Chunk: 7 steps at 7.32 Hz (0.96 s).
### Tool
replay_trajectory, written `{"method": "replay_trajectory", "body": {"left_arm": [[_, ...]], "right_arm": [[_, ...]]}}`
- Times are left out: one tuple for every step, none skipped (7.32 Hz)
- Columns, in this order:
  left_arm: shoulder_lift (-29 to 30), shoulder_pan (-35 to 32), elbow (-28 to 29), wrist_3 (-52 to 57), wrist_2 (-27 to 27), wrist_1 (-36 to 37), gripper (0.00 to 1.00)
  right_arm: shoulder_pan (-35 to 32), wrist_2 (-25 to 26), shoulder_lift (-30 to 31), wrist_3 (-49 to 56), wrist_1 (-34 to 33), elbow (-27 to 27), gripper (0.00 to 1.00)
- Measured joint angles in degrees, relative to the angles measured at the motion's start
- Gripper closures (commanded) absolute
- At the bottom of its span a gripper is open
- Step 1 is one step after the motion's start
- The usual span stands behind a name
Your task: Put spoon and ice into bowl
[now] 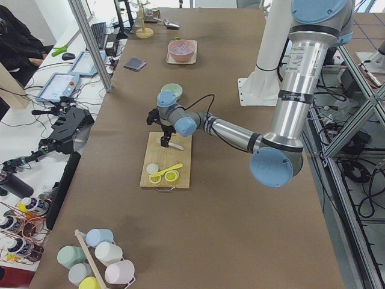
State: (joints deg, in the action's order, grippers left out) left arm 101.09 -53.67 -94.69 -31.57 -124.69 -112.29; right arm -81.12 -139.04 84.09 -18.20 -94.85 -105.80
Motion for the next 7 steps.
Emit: {"method": "replay_trajectory", "body": {"left_arm": [[-0.06, 0.94, 0.07, -2.01, 1.25, -0.25, 0.13], [-0.09, 1.44, 0.17, -2.98, 1.86, -0.34, 0.2], [-0.1, 1.75, 0.24, -3.33, 2.12, -0.37, 0.2], [-0.1, 2.24, 0.33, -3.44, 2.23, -0.41, 0.2], [-0.11, 2.79, 0.7, -3.48, 2.32, -0.91, 0.2], [-0.11, 3.06, 1.95, -3.47, 2.39, -2.58, 0.24], [-0.11, 3.16, 3.86, -3.4, 2.42, -5.01, 0.31]], "right_arm": [[0.23, 0.01, -0.23, 0.0, 0.01, 0.0, 0.0], [0.38, 0.01, -0.44, 0.0, 0.02, -0.02, 0.0], [0.47, -0.02, -0.54, -0.02, 0.02, -0.09, 0.0], [0.49, -0.04, -0.68, -0.04, 0.02, -0.11, 0.0], [0.52, -0.02, -0.89, -0.02, 0.02, -0.07, 0.0], [0.52, -0.01, -1.03, -0.01, 0.02, -0.06, 0.0], [0.52, 0.0, -1.06, 0.0, 0.02, -0.07, 0.0]]}}
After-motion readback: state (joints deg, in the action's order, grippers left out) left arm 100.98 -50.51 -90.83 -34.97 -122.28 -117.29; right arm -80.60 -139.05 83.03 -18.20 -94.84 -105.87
